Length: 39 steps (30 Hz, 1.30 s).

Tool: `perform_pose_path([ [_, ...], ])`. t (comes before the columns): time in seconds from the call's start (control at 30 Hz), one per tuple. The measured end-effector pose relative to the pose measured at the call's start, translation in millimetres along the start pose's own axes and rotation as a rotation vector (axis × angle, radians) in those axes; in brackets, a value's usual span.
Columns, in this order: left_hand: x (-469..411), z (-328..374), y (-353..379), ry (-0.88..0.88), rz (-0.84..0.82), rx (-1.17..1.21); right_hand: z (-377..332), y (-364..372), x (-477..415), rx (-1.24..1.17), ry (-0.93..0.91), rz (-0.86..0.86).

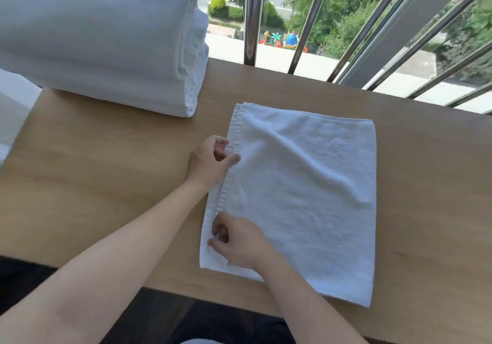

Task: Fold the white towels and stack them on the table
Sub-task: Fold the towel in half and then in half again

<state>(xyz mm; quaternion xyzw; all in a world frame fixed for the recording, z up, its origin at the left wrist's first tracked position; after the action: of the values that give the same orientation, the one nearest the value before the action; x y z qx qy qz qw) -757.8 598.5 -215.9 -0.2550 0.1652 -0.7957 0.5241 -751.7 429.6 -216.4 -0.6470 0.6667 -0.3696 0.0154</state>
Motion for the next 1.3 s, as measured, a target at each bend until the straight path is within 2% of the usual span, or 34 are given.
perform_pose_path([
  [0.2, 38.1, -20.1, -28.5, -0.028, 0.039, -0.049, 5.7, 2.2, -2.3, 0.009, 0.066, 0.044],
  [0.33, 58.1, -30.7, -24.4, -0.019, -0.079, -0.114, 1.7, 2.3, 1.0, 0.027, 0.075, 0.043],
  [0.43, 62.3, -31.8, -24.4, 0.001, -0.054, -0.135, 2.6, -2.7, 5.7, -0.067, 0.109, 0.039],
  [0.5, 61.5, -29.9, -25.4, -0.004, -0.027, -0.108, 10.7, -21.0, 6.2, -0.064, 0.115, 0.138],
  [0.6, 69.7, -27.7, -23.8, 0.021, 0.002, -0.038, 20.7, -75.3, 11.0, 0.193, -0.002, 0.48],
  [0.67, 83.2, -19.1, -27.9, 0.136, 0.094, -0.141, 19.7, -107.1, 14.0, 0.388, -0.121, 0.649],
  [0.73, 105.9, -4.6, -25.5, 0.285, 0.173, -0.293, 23.2, -123.8, 10.7, 0.554, -0.19, 0.675],
  [0.77, 117.9, 0.8, -15.9, 0.352, 0.144, -0.326, 27.3, -128.2, 7.0, 0.601, -0.202, 0.65],
  [0.87, 155.0, -1.6, 27.2, 0.434, -0.104, -0.449, 47.5, -132.5, -3.6, 0.637, -0.174, 0.506],
  [0.93, 156.6, -0.5, 35.6, 0.517, -0.109, -0.546, 62.9, -136.3, -5.2, 0.643, -0.122, 0.451],
  [1.03, 133.9, 13.3, 40.4, 0.675, -0.063, -0.708, 85.1, -147.7, 1.5, 0.662, 0.013, 0.483],
  [1.1, 109.6, 8.5, 46.3, 0.585, -0.136, -0.875, 95.3, -154.6, 12.5, 0.724, 0.114, 0.54],
  [1.17, 89.2, 3.7, 52.0, 0.48, -0.111, -1.013, 102.8, -157.8, 24.7, 0.733, 0.224, 0.58],
  [1.23, 81.2, 18.2, 57.0, 0.426, -0.066, -0.964, 105.4, -159.3, 35.8, 0.672, 0.272, 0.626],
  [1.3, 81.3, 31.1, 68.7, 0.398, -0.064, -0.814, 104.2, -163.7, 45.2, 0.608, 0.248, 0.693],
])
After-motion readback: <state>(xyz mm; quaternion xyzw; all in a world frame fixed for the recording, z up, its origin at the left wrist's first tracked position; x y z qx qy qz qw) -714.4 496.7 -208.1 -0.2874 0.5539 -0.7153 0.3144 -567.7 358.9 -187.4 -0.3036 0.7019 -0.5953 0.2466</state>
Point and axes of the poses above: each hand's wrist, its own x-axis away from the middle knuckle, its own y-axis out of the palm, z = x × y, the point moved 9 cm from there along -x, towards the middle knuckle, and after that the axes turned 10 degrees about z, right-handed, at the moved point
